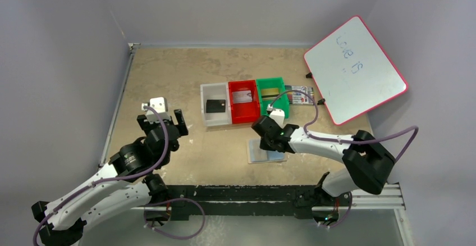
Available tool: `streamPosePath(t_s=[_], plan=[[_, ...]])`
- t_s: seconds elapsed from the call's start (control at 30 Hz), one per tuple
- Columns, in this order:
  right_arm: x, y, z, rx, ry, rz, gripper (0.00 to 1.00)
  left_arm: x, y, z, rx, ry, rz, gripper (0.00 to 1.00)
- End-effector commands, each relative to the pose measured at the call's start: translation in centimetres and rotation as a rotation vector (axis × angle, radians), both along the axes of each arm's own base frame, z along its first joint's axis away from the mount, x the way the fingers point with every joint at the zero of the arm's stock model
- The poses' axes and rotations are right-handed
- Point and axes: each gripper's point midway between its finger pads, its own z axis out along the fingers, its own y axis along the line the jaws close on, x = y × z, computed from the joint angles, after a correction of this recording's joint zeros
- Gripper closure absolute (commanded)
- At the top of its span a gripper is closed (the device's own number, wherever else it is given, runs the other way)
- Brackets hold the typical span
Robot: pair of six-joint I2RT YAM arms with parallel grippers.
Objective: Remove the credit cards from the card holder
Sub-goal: Remove the credit card from the card holder.
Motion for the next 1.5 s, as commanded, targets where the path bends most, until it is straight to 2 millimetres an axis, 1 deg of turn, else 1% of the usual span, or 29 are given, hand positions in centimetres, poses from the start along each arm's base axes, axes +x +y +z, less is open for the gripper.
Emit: streamPosePath(t_s=[0.0, 0.1, 0.33, 0.4, 0.43, 0.47, 0.5, 0.53, 0.57, 0.67, 0.73, 0.83, 1.0, 1.03, 1.1, 1.23, 1.33, 1.47], plan=[[-0.6, -0.7, 0.5, 0.011, -0.005, -0.012, 0.94, 0.2, 0.0, 1.5, -0.033, -0.029, 0.016, 0.20], [-0.3, -0.7, 0.8, 0.033, -0.021, -0.026, 1.00, 0.2, 0.0, 1.5, -0.031, -0.028, 0.016, 0.20], [0.1, -0.6, 1.8, 0.096, -0.056, -0.038, 1.00, 0.2, 0.0, 1.5, -0.029, -0.027, 0.015, 0.20], [0.1, 0.2, 2.4, 0.121, -0.065, 0.013, 0.99, 0.3, -0.1, 1.5, -0.030, -0.026, 0.014, 0.20], [0.2, 0.7, 2.8, 0.136, -0.069, 0.047, 0.95, 0.3, -0.1, 1.4, -0.028, -0.025, 0.015, 0.20], [0.5, 0.8, 3.1, 0.133, -0.088, 0.059, 0.88, 0.3, -0.1, 1.4, -0.026, -0.024, 0.017, 0.20], [0.7, 0.7, 3.4, 0.121, -0.109, 0.072, 0.74, 0.3, -0.2, 1.4, -0.026, -0.023, 0.015, 0.20], [0.5, 0.8, 3.5, 0.122, -0.115, 0.086, 0.64, 0.3, -0.2, 1.4, -0.024, -0.022, 0.013, 0.20], [0.2, 0.9, 3.6, 0.126, -0.121, 0.105, 0.59, 0.3, -0.2, 1.4, -0.022, -0.021, 0.013, 0.20], [-0.4, 1.2, 3.9, 0.140, -0.127, 0.157, 0.48, 0.4, -0.2, 1.4, -0.020, -0.019, 0.012, 0.20], [-0.7, 1.4, 3.9, 0.138, -0.118, 0.184, 0.43, 0.3, -0.2, 1.3, -0.020, -0.019, 0.012, 0.20], [-1.3, 1.5, 3.3, 0.083, -0.088, 0.190, 0.38, 0.3, -0.2, 1.4, -0.023, -0.021, 0.011, 0.20], [-2.3, 1.3, 1.8, -0.067, -0.040, 0.183, 0.37, 0.3, -0.1, 1.5, -0.030, -0.026, 0.011, 0.20], [-2.5, 1.2, 1.3, -0.091, -0.024, 0.178, 0.37, 0.2, -0.1, 1.5, -0.029, -0.026, 0.011, 0.20], [-2.6, 1.3, 0.9, -0.108, -0.016, 0.174, 0.37, 0.2, 0.0, 1.6, -0.034, -0.029, 0.011, 0.20], [-2.5, 1.6, 1.0, -0.101, -0.019, 0.178, 0.38, 0.1, 0.0, 1.6, -0.038, -0.032, 0.010, 0.20], [-2.6, 1.3, 0.9, -0.117, -0.016, 0.171, 0.41, 0.1, 0.1, 1.7, -0.039, -0.034, 0.012, 0.20], [-2.6, 1.1, 0.6, -0.126, -0.008, 0.160, 0.50, 0.1, 0.1, 1.6, -0.037, -0.032, 0.011, 0.20]])
